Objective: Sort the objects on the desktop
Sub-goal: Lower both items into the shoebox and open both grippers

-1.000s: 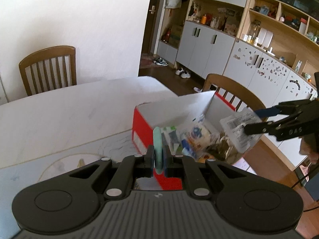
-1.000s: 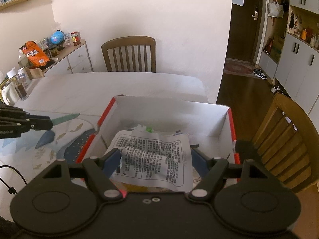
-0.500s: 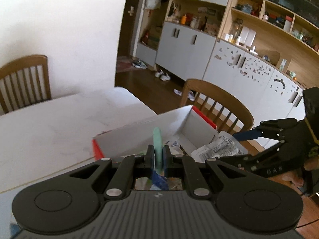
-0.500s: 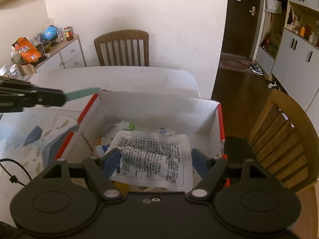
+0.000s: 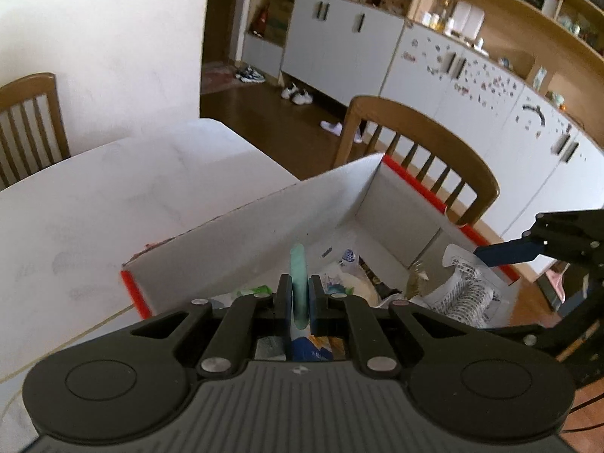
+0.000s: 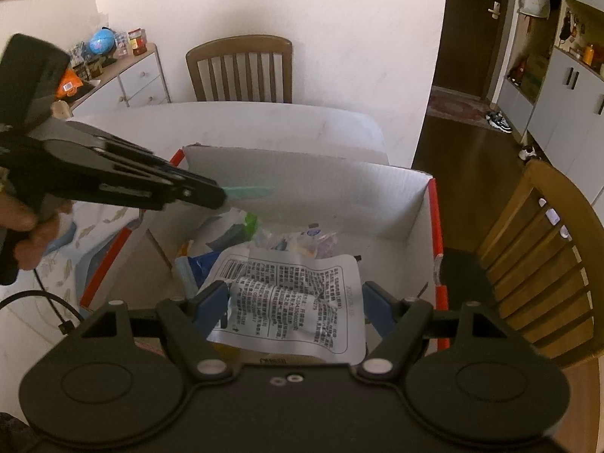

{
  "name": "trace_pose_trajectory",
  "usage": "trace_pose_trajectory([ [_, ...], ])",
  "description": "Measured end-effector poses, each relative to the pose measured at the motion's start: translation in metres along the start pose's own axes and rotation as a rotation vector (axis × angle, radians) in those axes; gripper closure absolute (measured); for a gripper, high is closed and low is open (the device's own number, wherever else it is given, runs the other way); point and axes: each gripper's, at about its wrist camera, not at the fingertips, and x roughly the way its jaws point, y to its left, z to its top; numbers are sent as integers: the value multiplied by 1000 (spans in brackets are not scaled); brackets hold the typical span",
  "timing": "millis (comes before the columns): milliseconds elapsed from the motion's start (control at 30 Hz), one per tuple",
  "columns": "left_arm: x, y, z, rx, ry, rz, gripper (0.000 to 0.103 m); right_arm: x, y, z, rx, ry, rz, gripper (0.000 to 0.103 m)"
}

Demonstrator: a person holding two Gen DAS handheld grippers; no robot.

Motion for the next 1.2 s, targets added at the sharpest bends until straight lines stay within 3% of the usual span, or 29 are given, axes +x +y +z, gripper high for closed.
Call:
trace_pose_trajectory([
  [467,46,7,13,14,84,12,95,29,-4,-3,17,85,30,26],
  [1067,51,23,14,-72,125,9,93,31,-13,-7,68,86,36,22],
  [1167,48,22,14,-74,119,13,85,29,-13,-7,73,79,29,21],
  [1200,46,22,14,-73,116,12,73,28,-14,-7,75,77,29,21],
])
